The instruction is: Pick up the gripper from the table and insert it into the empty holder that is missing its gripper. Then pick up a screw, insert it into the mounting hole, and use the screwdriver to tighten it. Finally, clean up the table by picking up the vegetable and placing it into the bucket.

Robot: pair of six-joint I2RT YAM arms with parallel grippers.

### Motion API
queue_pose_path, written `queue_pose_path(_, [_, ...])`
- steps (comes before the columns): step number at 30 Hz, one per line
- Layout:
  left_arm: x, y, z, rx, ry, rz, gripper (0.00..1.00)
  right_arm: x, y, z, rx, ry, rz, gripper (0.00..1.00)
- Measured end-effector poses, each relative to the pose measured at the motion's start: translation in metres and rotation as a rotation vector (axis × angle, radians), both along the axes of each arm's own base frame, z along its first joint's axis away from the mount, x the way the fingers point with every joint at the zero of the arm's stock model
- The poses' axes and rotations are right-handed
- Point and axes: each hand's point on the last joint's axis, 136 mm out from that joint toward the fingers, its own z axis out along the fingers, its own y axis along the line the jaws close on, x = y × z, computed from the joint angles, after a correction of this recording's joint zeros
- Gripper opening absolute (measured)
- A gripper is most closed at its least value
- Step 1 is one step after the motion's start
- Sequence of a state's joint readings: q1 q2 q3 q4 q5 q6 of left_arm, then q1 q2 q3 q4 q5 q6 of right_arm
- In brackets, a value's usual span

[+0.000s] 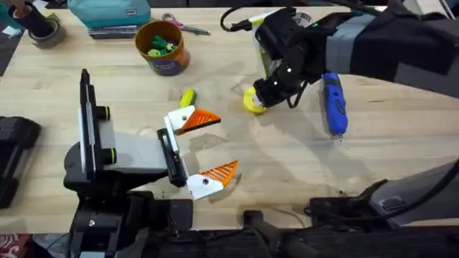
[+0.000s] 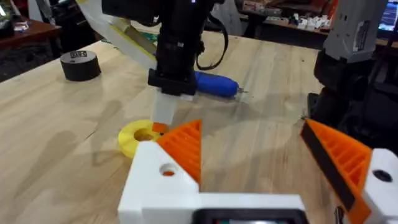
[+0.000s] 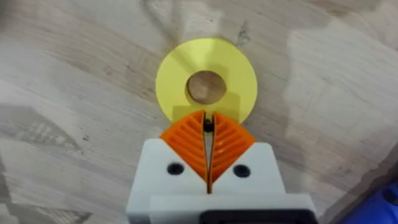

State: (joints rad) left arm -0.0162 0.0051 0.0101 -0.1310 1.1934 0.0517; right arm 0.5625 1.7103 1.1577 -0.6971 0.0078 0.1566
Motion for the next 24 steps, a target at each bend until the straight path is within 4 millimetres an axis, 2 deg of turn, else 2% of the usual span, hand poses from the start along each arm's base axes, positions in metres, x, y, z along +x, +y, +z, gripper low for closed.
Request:
queue_pose_path(5, [0.000,0.000,0.000,0.000,0.000,0.000,0.986,0.009,0.006,0.023,0.011,-0.018,0.000,0.006])
queue_pose_path(12, [0.000,0.000,0.000,0.000,0.000,0.000,0.986,0.024,0.015,0.082,0.033,-0.061,0.005,0.006])
queue_pose_path(17, [0.000,0.000,0.000,0.000,0.000,0.000,0.986,0.027,0.016,0.119,0.040,-0.087,0.028,0.006])
queue_pose_path(24, [0.000,0.000,0.000,0.000,0.000,0.000,0.985,0.027,0.016,0.156,0.051,-0.116,0.038,0.006])
